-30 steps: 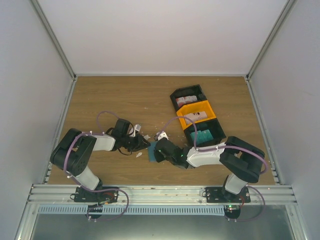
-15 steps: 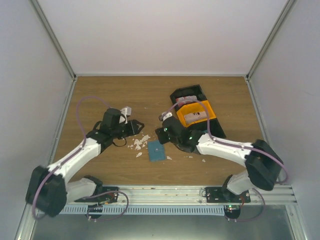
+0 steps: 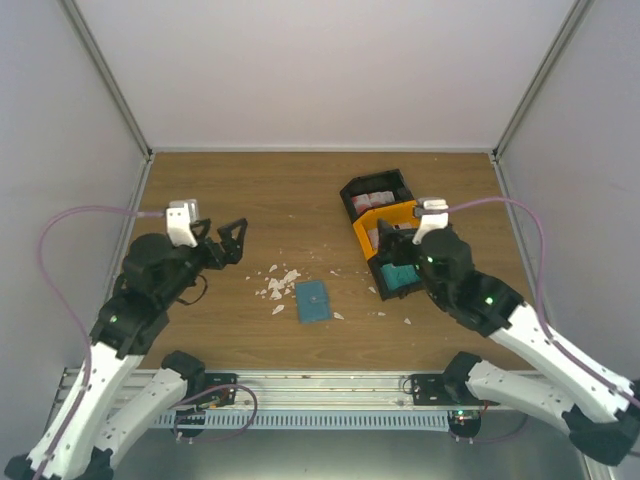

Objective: Put the credit cards into the card holder

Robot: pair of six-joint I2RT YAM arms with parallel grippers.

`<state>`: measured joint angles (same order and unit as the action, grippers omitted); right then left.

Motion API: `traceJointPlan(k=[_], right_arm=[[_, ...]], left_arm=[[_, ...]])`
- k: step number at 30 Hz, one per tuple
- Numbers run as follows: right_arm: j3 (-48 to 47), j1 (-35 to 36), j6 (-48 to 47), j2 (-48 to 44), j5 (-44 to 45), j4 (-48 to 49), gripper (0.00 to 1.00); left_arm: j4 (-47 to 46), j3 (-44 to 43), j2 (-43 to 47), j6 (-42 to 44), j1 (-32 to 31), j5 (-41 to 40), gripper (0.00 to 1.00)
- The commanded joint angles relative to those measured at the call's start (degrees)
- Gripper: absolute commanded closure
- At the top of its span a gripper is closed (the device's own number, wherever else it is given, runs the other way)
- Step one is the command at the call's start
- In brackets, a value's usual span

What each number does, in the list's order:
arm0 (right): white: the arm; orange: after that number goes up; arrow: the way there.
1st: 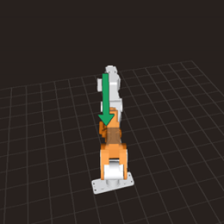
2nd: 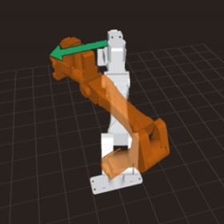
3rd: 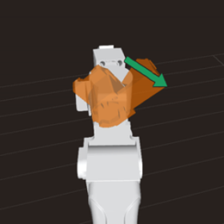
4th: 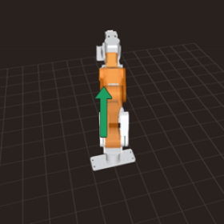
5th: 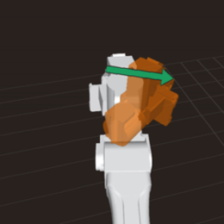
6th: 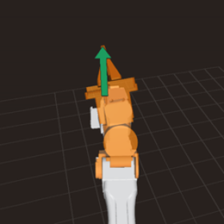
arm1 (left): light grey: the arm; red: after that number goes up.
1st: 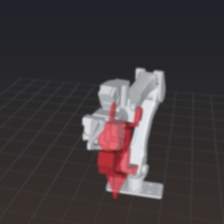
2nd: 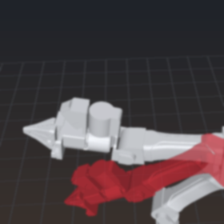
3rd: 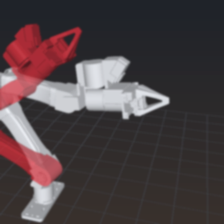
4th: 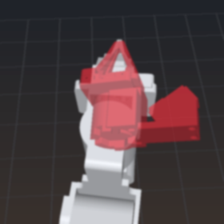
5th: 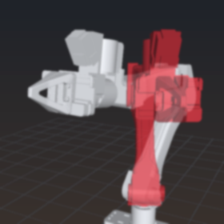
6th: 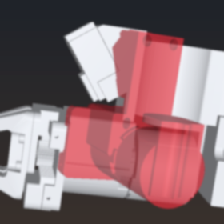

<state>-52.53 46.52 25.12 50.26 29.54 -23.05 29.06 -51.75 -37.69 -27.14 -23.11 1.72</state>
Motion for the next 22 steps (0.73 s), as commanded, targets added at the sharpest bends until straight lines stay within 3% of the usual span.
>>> traceJointPlan(k=[1,8,16,22], right_arm=[[-1.05,-0.26,-0.80,-6.41,9.65,-9.57,0.00],[-2.70,-0.25,2.08,-15.43,17.09,-17.08,0.00],[-1.98,-0.29,6.47,-21.14,23.95,-20.45,0.00],[-1.24,-0.29,6.74,-23.15,24.23,-20.10,0.00]], left_arm=[[3.14,-4.03,5.31,6.29,0.09,-6.84,0.01],[1.22,-4.84,14.20,12.09,0.11,-8.46,0.01],[2.18,-4.26,16.29,12.69,0.12,-10.77,0.01],[2.57,-3.45,16.28,11.76,0.09,-11.05,0.01]])
